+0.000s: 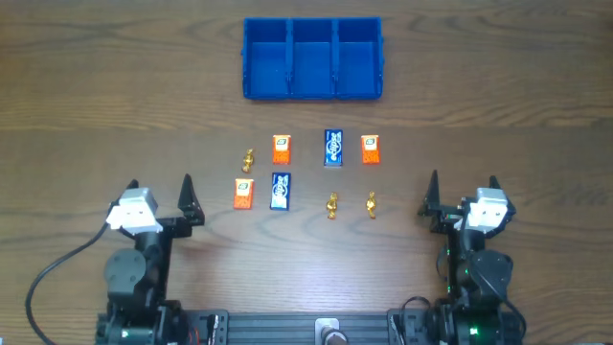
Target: Sort Candies Into Trays
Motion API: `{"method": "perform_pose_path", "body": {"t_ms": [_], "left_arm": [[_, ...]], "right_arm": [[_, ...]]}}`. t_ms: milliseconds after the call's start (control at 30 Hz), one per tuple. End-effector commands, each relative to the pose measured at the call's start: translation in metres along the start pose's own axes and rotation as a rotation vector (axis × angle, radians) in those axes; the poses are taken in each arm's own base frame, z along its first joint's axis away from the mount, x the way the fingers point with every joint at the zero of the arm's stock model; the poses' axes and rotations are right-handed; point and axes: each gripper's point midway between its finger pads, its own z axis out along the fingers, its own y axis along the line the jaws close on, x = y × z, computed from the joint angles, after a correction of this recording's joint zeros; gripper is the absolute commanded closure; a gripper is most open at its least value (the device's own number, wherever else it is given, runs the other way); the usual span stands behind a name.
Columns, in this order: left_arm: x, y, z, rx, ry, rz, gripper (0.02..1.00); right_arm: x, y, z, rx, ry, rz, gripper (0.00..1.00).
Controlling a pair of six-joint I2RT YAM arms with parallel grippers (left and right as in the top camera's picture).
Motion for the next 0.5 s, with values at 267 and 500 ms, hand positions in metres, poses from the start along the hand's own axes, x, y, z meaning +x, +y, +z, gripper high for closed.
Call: {"method": "perform_pose_path", "body": {"t_ms": [267,500], "left_arm": [[-0.019,-0.072,0.019,0.26,0.548,0.007,0.018],[0.026,-0.098,0.065,0.231,0.87,0.103,0.023]], "right_arm": [[0.0,-0.001,0.0,0.005,-0.001,-0.014,0.003],[0.0,-0.001,0.0,0.005,-0.001,-0.015,0.003]]}}
